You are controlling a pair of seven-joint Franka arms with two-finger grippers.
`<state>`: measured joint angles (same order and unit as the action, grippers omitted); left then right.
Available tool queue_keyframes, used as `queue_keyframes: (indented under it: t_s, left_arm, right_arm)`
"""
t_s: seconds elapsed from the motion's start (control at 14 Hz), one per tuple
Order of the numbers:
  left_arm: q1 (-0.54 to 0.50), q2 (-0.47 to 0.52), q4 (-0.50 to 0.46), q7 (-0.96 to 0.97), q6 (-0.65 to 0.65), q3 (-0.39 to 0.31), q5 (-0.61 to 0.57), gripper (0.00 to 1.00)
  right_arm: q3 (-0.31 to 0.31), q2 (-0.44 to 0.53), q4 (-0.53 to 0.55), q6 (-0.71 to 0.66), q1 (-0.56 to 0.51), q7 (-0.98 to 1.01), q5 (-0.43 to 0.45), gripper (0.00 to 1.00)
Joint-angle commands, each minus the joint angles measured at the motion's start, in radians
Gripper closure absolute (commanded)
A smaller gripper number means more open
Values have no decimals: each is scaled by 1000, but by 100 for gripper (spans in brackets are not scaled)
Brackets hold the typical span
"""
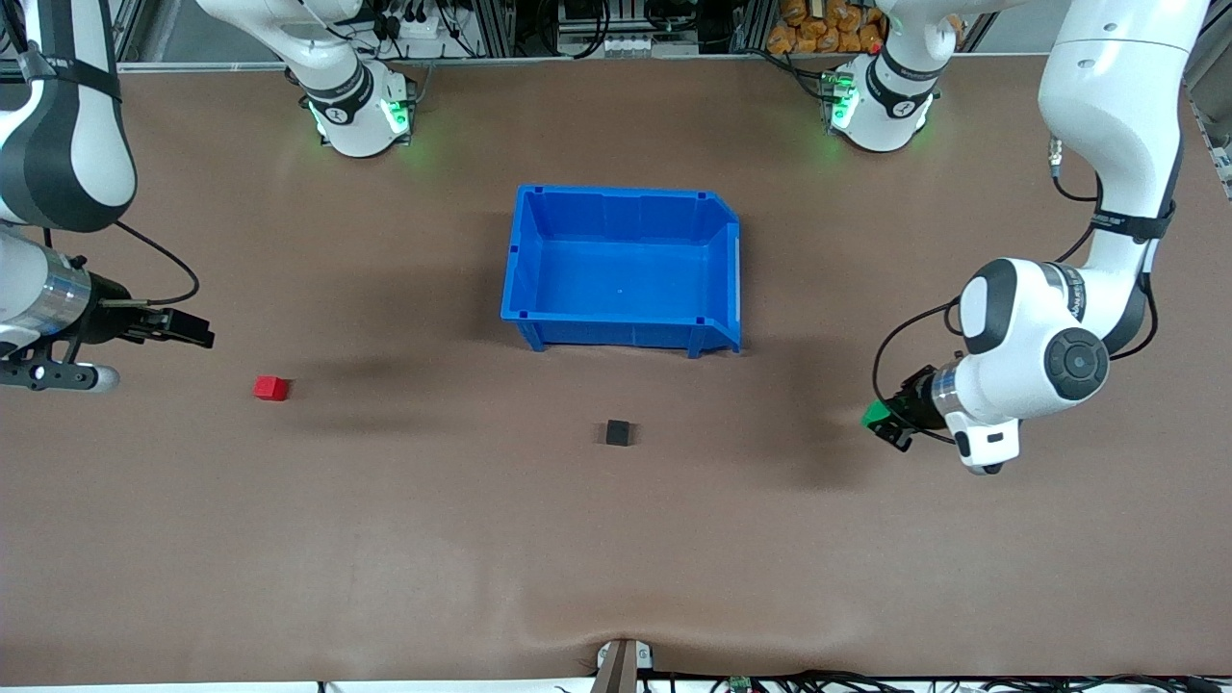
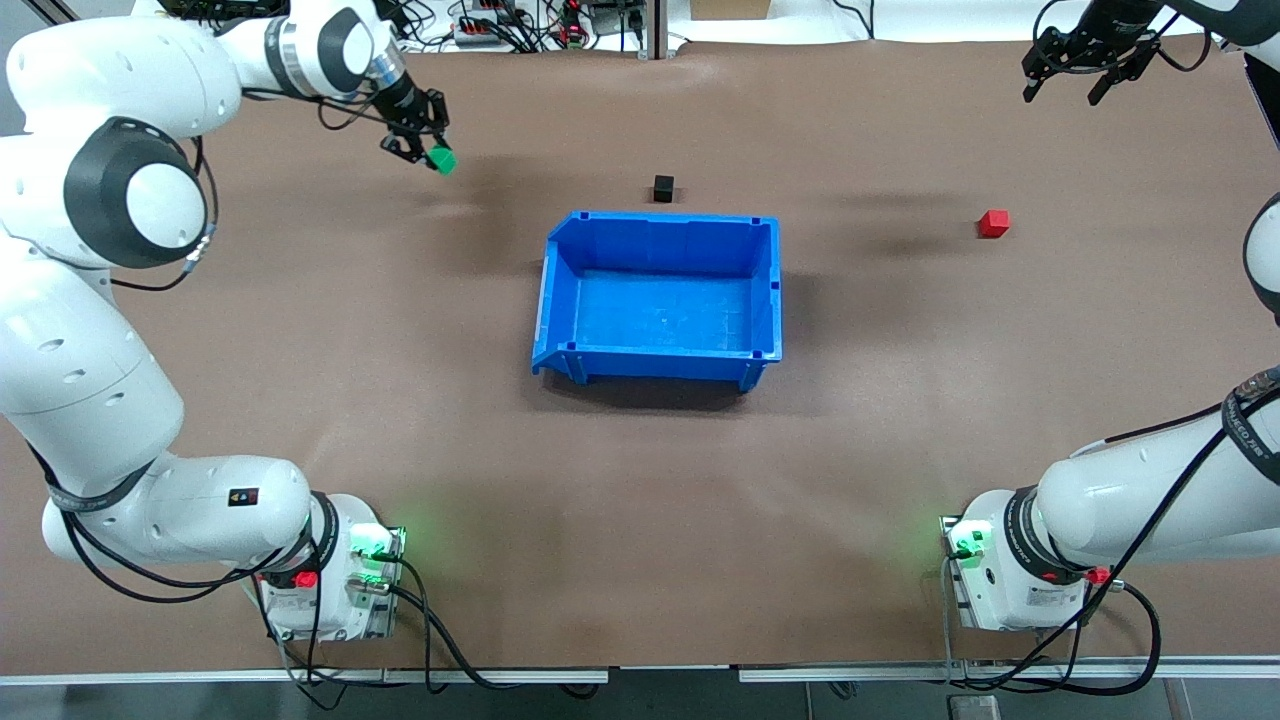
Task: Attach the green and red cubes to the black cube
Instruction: 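Carry the green cube with the left gripper while the right gripper approaches the red cube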
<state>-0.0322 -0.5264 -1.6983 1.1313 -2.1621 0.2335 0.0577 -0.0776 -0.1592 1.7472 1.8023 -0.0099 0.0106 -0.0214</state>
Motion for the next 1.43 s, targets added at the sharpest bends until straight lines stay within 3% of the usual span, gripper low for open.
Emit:
queue_keyframes:
  t_s: [0.0, 1.07, 1.35]
  left_arm:
    - [40, -49, 97, 79, 47, -3, 28, 100]
    - [212, -250, 362, 456, 30, -3, 73, 100]
    - [250, -276, 379, 531, -13, -3, 80, 100]
  right_arm:
    - [-1, -10, 2, 11, -2, 8, -3, 0]
    - [-1, -68, 0, 69, -7, 8, 3, 0]
    - [-1, -92, 0, 75, -12, 9, 3, 0]
